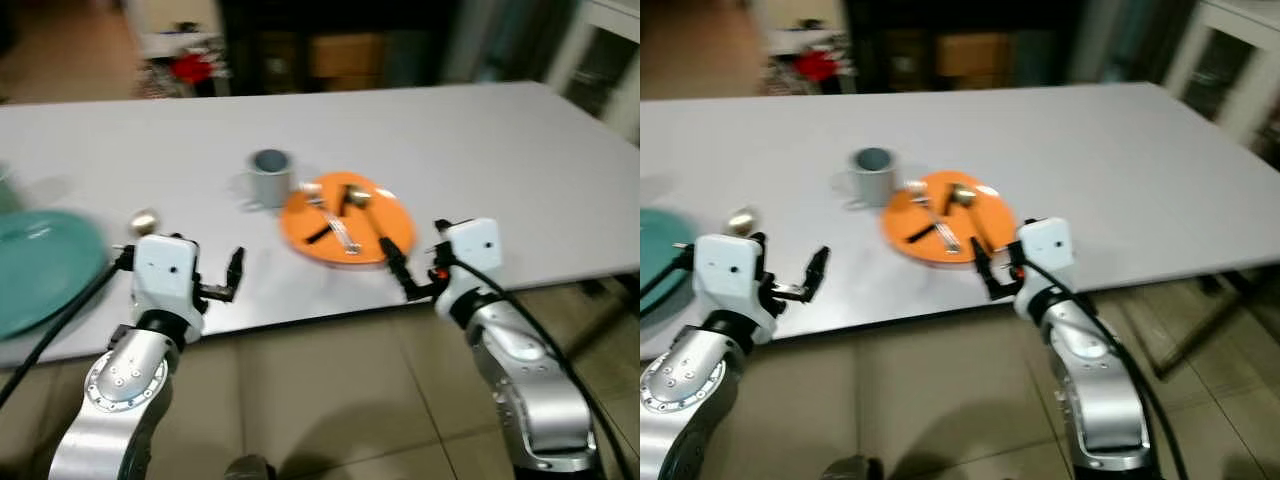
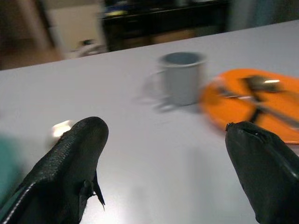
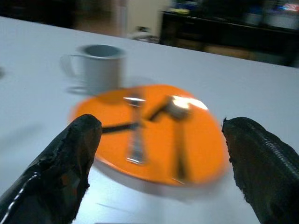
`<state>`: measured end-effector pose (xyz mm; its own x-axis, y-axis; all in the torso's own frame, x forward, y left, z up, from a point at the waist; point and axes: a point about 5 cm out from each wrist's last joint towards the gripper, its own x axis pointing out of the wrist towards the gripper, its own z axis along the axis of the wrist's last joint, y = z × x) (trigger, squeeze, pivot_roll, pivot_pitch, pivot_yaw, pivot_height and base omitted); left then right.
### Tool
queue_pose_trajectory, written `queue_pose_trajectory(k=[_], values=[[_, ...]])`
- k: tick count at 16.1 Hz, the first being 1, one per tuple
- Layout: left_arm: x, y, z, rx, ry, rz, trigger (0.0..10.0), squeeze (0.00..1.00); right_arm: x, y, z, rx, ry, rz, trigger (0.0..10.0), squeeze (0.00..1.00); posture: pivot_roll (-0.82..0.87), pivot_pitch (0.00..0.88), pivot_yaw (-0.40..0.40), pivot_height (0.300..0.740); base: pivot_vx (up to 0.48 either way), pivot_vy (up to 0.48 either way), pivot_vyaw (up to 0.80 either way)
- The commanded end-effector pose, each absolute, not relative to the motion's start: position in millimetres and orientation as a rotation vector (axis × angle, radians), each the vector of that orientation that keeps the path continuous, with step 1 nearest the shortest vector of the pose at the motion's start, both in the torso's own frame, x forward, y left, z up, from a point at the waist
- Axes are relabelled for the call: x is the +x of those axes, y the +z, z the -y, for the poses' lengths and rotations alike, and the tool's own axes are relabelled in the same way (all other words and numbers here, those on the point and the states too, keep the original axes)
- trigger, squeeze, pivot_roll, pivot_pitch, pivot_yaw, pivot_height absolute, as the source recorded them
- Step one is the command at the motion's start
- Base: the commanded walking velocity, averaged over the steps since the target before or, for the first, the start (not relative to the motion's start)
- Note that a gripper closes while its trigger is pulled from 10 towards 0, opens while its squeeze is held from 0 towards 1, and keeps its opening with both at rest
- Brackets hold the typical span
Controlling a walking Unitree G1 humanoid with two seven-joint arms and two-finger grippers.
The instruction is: Setting the table
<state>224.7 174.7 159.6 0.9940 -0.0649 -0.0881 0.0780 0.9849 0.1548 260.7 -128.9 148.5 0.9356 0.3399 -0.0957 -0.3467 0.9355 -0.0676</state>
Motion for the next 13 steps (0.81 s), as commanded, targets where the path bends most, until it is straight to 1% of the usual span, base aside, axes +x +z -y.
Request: queue_pose_trajectory(k=[1, 4, 6, 10, 13], values=[[227, 159, -179, 0.165, -0.04, -0.083, 10.0, 0.0, 263, 155, 127, -0.086, 0.359, -0.05, 10.0, 1.0, 0.05, 0.0, 0.006, 0.74, 0.0, 0.0, 0.8], [228, 166, -179, 0.165, -0.004, -0.038, 10.0, 0.0, 263, 161, 121, -0.067, 0.377, -0.027, 10.0, 1.0, 0.06, 0.0, -0.01, 0.74, 0.0, 0.0, 0.8], [227, 167, -175, 0.192, -0.035, -0.035, 10.0, 0.0, 265, 166, 116, -0.065, 0.39, -0.003, 10.0, 1.0, 0.06, 0.0, -0.005, 0.74, 0.0, 0.0, 0.8], [230, 167, -176, 0.18, -0.019, -0.04, 10.0, 0.0, 263, 167, 112, -0.061, 0.403, -0.004, 10.0, 1.0, 0.06, 0.0, 0.002, 0.74, 0.0, 0.0, 0.8], [228, 165, -173, 0.16, -0.016, -0.048, 10.0, 0.0, 263, 168, 112, -0.078, 0.416, -0.013, 10.0, 1.0, 0.06, 0.0, -0.005, 0.74, 0.0, 0.0, 0.8]])
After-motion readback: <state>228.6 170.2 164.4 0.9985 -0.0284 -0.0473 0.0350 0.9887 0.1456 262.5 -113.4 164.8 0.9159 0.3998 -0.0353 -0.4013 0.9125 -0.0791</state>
